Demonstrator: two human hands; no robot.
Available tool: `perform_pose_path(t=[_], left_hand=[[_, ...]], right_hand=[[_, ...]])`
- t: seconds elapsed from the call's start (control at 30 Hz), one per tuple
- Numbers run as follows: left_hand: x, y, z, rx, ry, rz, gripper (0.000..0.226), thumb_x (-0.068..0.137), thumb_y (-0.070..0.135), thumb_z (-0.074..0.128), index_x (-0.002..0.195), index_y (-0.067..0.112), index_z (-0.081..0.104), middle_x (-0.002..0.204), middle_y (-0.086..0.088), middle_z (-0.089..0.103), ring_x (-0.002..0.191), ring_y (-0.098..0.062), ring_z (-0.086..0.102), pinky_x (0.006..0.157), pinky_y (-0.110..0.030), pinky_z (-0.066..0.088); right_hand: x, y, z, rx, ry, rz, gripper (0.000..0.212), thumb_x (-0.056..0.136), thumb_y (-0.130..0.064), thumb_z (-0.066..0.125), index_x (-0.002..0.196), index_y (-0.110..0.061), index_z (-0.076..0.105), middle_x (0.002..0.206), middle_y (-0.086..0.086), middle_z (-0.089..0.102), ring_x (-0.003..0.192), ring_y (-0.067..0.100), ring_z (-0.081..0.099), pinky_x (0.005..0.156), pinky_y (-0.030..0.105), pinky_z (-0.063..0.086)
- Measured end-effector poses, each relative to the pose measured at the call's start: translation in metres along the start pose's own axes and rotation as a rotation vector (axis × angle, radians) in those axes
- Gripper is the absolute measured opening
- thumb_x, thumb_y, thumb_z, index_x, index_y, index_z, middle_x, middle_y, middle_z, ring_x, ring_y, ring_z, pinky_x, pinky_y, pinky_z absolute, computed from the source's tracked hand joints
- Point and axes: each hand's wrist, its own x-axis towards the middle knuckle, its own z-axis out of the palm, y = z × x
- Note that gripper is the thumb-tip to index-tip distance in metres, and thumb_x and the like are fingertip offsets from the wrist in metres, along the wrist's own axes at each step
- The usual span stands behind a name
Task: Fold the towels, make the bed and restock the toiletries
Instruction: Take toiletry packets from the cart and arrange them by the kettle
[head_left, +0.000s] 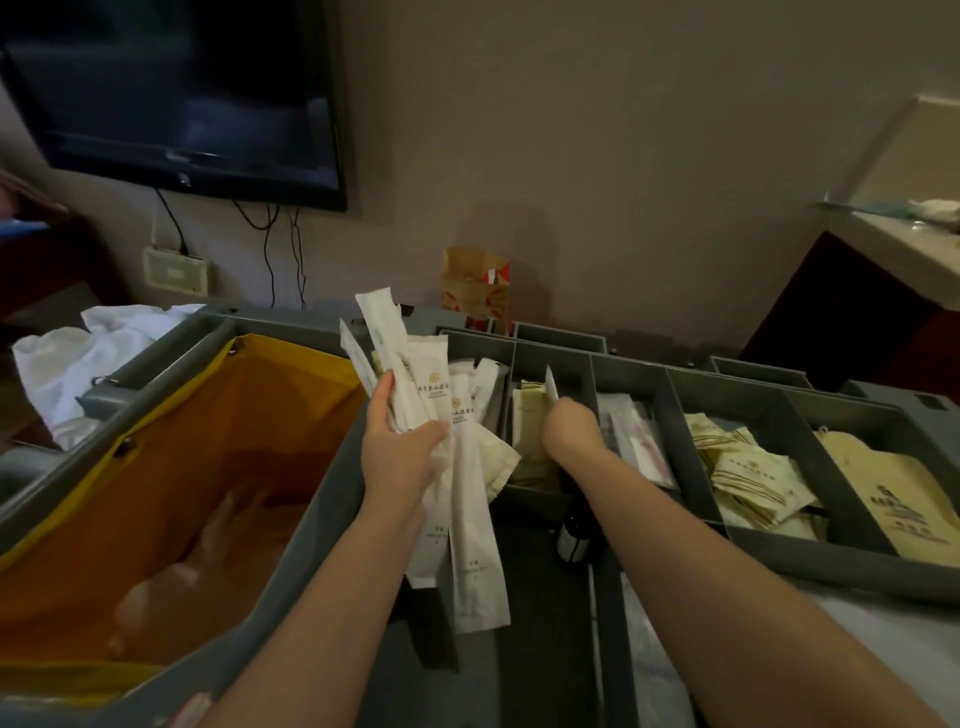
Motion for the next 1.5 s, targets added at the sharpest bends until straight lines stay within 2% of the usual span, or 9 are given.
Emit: perform_pose_path(t=[0.2, 0.33, 0.5, 0.67, 0.77, 0.87, 1.03, 1.2, 1.5], left_hand=[[-0.003, 0.000, 0.004, 0.031, -0.037, 0.021, 0.077, 0.084, -0.004, 0.063, 0.142, 0.036, 0.033, 0.139, 0.002, 0.044, 0.119, -0.020, 0.048, 0.082, -0.036, 0.053], [-0.008, -0.002, 0.012, 0.008, -0.101, -0.024, 0.075, 0.083, -0.003, 0.064, 0.138, 0.040, 0.036, 0.134, 0.003, 0.048, 0.118, -0.025, 0.051, 0.092, -0.052, 0.051], [-0.021, 0.000, 0.021, -0.099, -0.201, -0.119, 0.073, 0.083, -0.005, 0.062, 0.135, 0.040, 0.039, 0.122, 0.001, 0.057, 0.103, -0.025, 0.061, 0.077, -0.047, 0.057], [-0.034, 0.002, 0.030, -0.210, -0.239, -0.174, 0.076, 0.083, -0.007, 0.061, 0.141, 0.036, 0.038, 0.121, -0.004, 0.061, 0.098, -0.025, 0.066, 0.070, -0.043, 0.059], [-0.042, 0.002, 0.032, -0.219, -0.252, -0.150, 0.073, 0.085, -0.006, 0.059, 0.140, 0.037, 0.037, 0.122, -0.003, 0.060, 0.100, -0.024, 0.065, 0.070, -0.042, 0.059], [-0.044, 0.003, 0.034, -0.215, -0.247, -0.123, 0.072, 0.085, -0.005, 0.059, 0.139, 0.038, 0.037, 0.128, -0.002, 0.055, 0.108, -0.025, 0.060, 0.077, -0.048, 0.058], [-0.043, 0.010, 0.029, -0.197, -0.234, -0.071, 0.074, 0.085, -0.006, 0.059, 0.139, 0.038, 0.035, 0.127, -0.001, 0.055, 0.110, -0.023, 0.058, 0.081, -0.047, 0.056], [-0.029, 0.027, 0.012, -0.096, -0.072, 0.009, 0.077, 0.082, -0.007, 0.061, 0.141, 0.036, 0.035, 0.134, 0.000, 0.050, 0.118, -0.026, 0.053, 0.091, -0.054, 0.050], [0.006, 0.045, -0.046, 0.069, -0.028, 0.038, 0.078, 0.083, -0.007, 0.061, 0.142, 0.036, 0.034, 0.135, 0.001, 0.049, 0.117, -0.024, 0.052, 0.086, -0.047, 0.054]], right_hand=[[-0.027, 0.018, -0.047, 0.618, 0.373, -0.108, 0.020, 0.100, -0.023, 0.042, 0.115, -0.016, 0.054, 0.099, 0.001, 0.059, 0.086, 0.016, 0.059, 0.070, 0.031, 0.051], [-0.037, 0.064, -0.060, 0.753, 0.561, -0.033, 0.034, 0.098, -0.023, 0.047, 0.131, -0.017, 0.044, 0.114, 0.005, 0.059, 0.090, 0.017, 0.059, 0.072, 0.034, 0.052], [-0.059, 0.096, -0.051, 0.058, 0.431, 0.074, 0.054, 0.096, -0.043, 0.045, 0.143, -0.019, 0.033, 0.141, 0.009, 0.043, 0.127, 0.030, 0.040, 0.102, 0.049, 0.033], [-0.118, 0.060, -0.043, 0.508, 0.178, -0.369, 0.024, 0.094, -0.034, 0.051, 0.117, -0.026, 0.055, 0.103, -0.015, 0.055, 0.095, 0.001, 0.053, 0.076, 0.016, 0.044], [-0.135, 0.044, -0.030, 0.407, 0.073, -0.460, 0.027, 0.086, -0.044, 0.061, 0.108, -0.028, 0.058, 0.112, -0.021, 0.045, 0.102, -0.003, 0.046, 0.083, 0.017, 0.037], [-0.134, 0.041, -0.021, 0.335, 0.053, -0.422, 0.035, 0.082, -0.046, 0.067, 0.109, -0.025, 0.062, 0.115, -0.022, 0.033, 0.104, -0.005, 0.037, 0.081, 0.015, 0.033], [-0.131, 0.037, -0.022, 0.641, 0.006, -0.349, 0.008, 0.091, -0.033, 0.059, 0.099, -0.031, 0.058, 0.098, -0.016, 0.059, 0.087, 0.000, 0.060, 0.059, 0.011, 0.045], [-0.113, 0.019, -0.041, 0.809, 0.020, -0.201, 0.017, 0.096, -0.039, 0.048, 0.108, -0.027, 0.054, 0.089, -0.012, 0.058, 0.078, 0.001, 0.056, 0.057, 0.020, 0.043], [-0.041, -0.049, -0.048, 0.882, -0.155, -0.035, 0.035, 0.099, -0.031, 0.048, 0.127, -0.011, 0.051, 0.101, 0.006, 0.061, 0.098, 0.023, 0.062, 0.087, 0.038, 0.053]])
